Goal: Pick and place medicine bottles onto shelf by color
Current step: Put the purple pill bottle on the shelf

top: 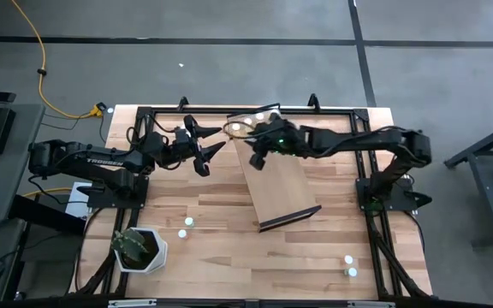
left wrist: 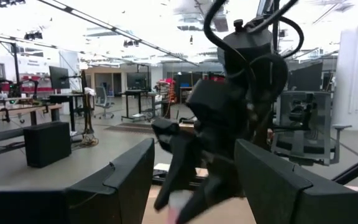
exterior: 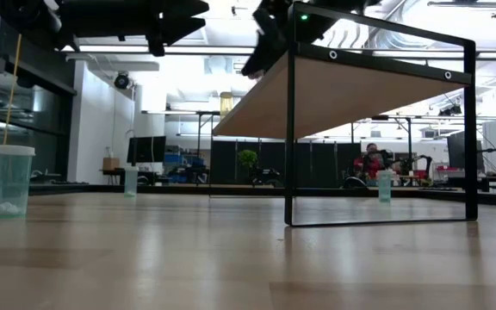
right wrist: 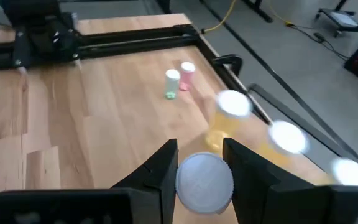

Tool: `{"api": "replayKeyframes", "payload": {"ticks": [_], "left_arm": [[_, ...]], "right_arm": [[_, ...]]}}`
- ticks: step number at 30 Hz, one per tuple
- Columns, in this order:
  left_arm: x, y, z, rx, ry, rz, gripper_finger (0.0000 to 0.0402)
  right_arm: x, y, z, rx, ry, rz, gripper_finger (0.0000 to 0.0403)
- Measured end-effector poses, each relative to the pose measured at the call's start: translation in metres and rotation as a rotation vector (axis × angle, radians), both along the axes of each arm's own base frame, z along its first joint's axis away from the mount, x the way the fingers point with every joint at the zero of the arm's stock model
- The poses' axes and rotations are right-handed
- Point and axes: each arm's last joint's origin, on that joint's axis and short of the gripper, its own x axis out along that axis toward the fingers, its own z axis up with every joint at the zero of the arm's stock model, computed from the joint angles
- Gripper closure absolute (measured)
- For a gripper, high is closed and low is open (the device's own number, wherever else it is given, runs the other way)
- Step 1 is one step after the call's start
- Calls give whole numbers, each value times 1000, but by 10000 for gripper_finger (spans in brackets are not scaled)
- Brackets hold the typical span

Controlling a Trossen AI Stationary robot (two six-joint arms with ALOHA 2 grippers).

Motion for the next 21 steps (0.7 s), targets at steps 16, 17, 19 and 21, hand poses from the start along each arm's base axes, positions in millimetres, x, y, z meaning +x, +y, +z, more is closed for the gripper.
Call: {"api": "replayKeyframes", "payload": {"ticks": [16,17,19,21], "left_arm": [[0,0,0,0,0,1,188],[0,0,0,0,0,1,188],[0,0,0,0,0,1,188],[0,0,0,0,0,1,188]], "right_arm": [[24,-1,-12,32,54,45,300],[24,-1,-13,38,57,43,300],[23,-1,-14,54,60,34,299],[23,-1,-14,56,60,33,299]]}}
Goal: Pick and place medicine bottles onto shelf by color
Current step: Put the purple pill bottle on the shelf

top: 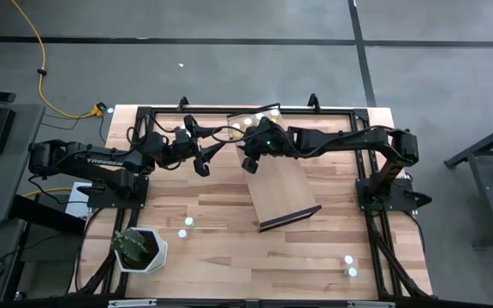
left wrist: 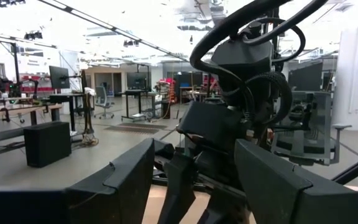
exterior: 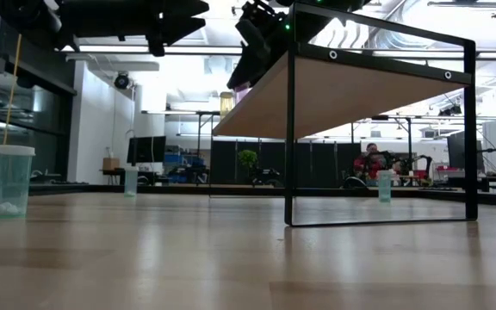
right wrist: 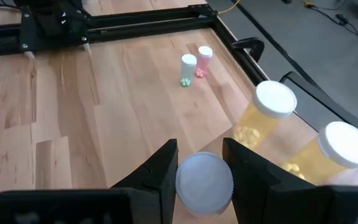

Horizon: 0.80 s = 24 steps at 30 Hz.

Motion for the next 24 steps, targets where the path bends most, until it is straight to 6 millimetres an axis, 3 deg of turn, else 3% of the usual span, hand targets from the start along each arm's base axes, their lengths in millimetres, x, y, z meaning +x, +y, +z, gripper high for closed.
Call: {"api": "replayKeyframes", "payload": {"ticks": [24], "left_arm": [[0,0,0,0,0,2,188]], "right_arm": [[1,0,1,17,-19,-7,299]]}}
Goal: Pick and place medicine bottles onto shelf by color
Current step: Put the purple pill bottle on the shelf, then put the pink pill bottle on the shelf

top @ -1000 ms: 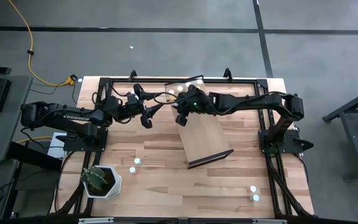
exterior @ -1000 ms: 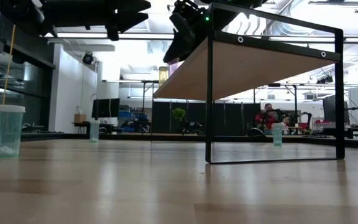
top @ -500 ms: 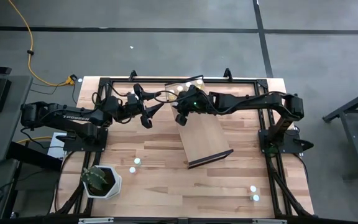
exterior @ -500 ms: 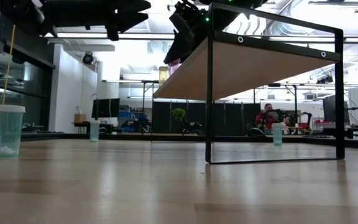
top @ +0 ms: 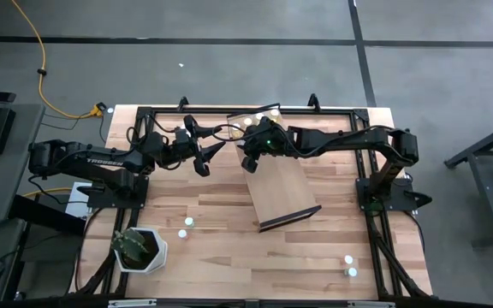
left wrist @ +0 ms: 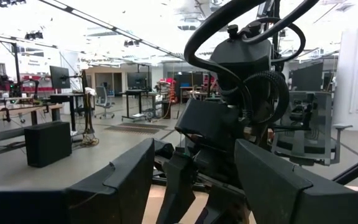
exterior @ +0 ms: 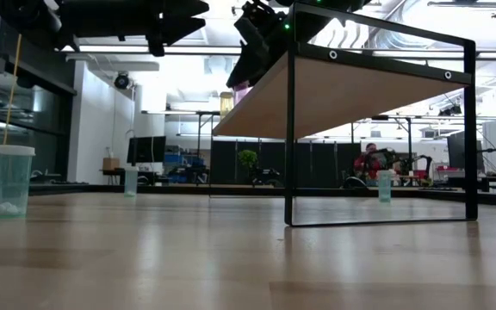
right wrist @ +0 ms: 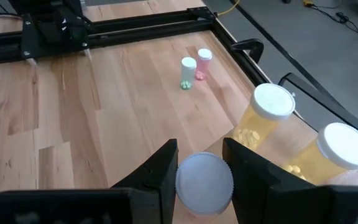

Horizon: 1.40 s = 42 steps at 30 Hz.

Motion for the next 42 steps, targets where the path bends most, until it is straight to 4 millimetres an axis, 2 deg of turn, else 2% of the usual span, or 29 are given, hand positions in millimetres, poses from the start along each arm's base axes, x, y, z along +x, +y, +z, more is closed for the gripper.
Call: {"api": "replayKeyframes", "payload": {"ticks": [20,32,39,42], "left_arm": [[0,0,0,0,0,-1,188],[0,0,0,0,0,-1,188],[0,0,0,0,0,-1,188],[0,0,0,0,0,-1,188]], "right_arm": [[0,-8,1,14,-14,4,297],[0,-7,1,15,-15,12,218],[0,-8,5,-41,-32,24,206],[-4,-7,14,-78,-47,37,206]]}}
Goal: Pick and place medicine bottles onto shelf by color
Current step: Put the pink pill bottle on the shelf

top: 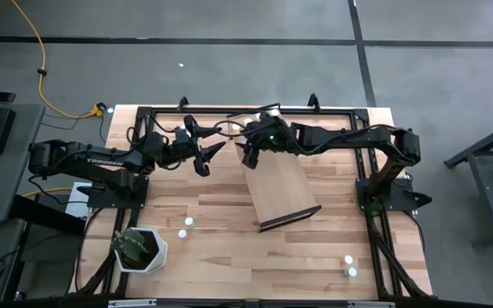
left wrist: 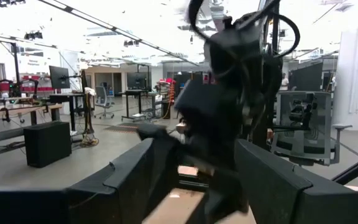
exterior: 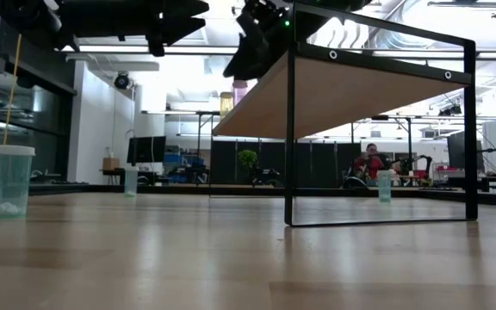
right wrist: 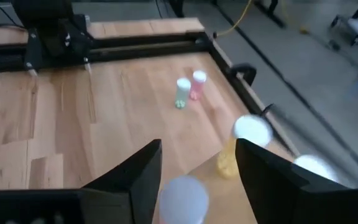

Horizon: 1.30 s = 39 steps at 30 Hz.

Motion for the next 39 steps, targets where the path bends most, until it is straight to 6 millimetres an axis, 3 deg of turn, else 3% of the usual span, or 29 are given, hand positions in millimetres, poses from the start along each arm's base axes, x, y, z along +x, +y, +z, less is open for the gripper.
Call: {"api": "replayKeyframes", "payload": {"ticks": [6,12,15,19,24,28,32,39], "left_arm": [[0,0,-1,-2,8,0,188],[0,0,-2,-4,15,-2,188],[0,0,-2,-4,16,-2,188],[0,0,-1,-4,15,-2,188],[0,0,-1,-3,7,-3,188],[0,0,-1,-24,-3,-9,188],[0,0,-1,-25,-3,-9,188],[0,0,-1,0,8,-3,188]], "right_arm": [[-23,4,34,-79,-40,36,206],[-75,13,61,-86,22,43,206],[-111,22,55,-93,6,-9,206],[-163,36,32,-66,-63,-78,206],[-206,53,12,20,-251,-8,206],[-223,62,6,52,-319,34,206],[-228,70,13,139,-313,88,206],[-238,106,42,616,42,142,206]]}}
